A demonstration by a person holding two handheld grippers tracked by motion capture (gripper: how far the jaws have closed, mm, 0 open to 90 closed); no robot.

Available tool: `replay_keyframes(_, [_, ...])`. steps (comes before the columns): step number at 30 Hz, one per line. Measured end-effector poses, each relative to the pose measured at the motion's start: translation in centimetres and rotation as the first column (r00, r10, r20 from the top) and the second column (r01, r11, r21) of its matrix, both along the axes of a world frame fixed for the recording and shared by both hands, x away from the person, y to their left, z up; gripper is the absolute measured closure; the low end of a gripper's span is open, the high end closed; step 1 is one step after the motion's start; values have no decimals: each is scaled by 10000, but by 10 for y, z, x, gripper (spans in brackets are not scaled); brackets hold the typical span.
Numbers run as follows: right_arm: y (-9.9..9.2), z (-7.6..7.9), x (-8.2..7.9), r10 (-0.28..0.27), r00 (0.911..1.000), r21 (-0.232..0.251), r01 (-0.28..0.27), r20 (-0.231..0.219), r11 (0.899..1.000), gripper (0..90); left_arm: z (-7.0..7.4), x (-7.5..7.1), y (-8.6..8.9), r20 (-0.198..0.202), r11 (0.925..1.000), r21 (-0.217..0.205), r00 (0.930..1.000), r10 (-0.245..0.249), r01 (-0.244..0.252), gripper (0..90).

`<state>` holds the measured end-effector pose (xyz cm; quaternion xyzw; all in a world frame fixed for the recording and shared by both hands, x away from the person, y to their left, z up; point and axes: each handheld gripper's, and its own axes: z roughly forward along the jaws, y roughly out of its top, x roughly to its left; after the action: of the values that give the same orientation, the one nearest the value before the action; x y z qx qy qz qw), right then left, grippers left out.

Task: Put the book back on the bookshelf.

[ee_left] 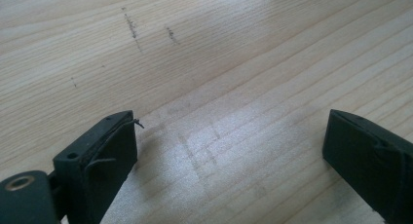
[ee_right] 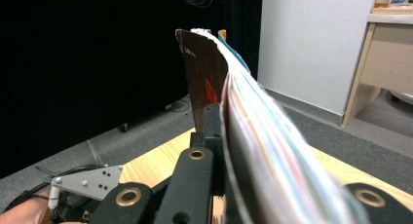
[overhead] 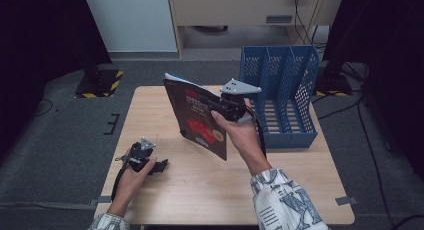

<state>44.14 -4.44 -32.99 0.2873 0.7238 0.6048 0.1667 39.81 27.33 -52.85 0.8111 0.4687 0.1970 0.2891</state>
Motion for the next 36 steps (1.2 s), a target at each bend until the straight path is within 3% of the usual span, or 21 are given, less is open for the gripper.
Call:
replay_keyframes(10, [-4,16,-3,-298,9995,-39,298,96,9995,871,-4,0,6,-40,9987,-446,9997,229,-231,26])
replay_keyframes(20, [-6,28,-1,-544,9985,113,544,-4,9985,871,-6,-1,5,87,9983,-531,9997,224,-219,8])
replay_keyframes(28, [-17,41,-1,-556,9984,561,562,-122,9968,871,-8,-3,5,268,9974,-682,9993,267,-248,0])
replay_keyframes(36, [-24,53,-5,-744,9972,445,742,21,9962,871,-8,-3,4,270,9973,-684,9993,273,-254,0])
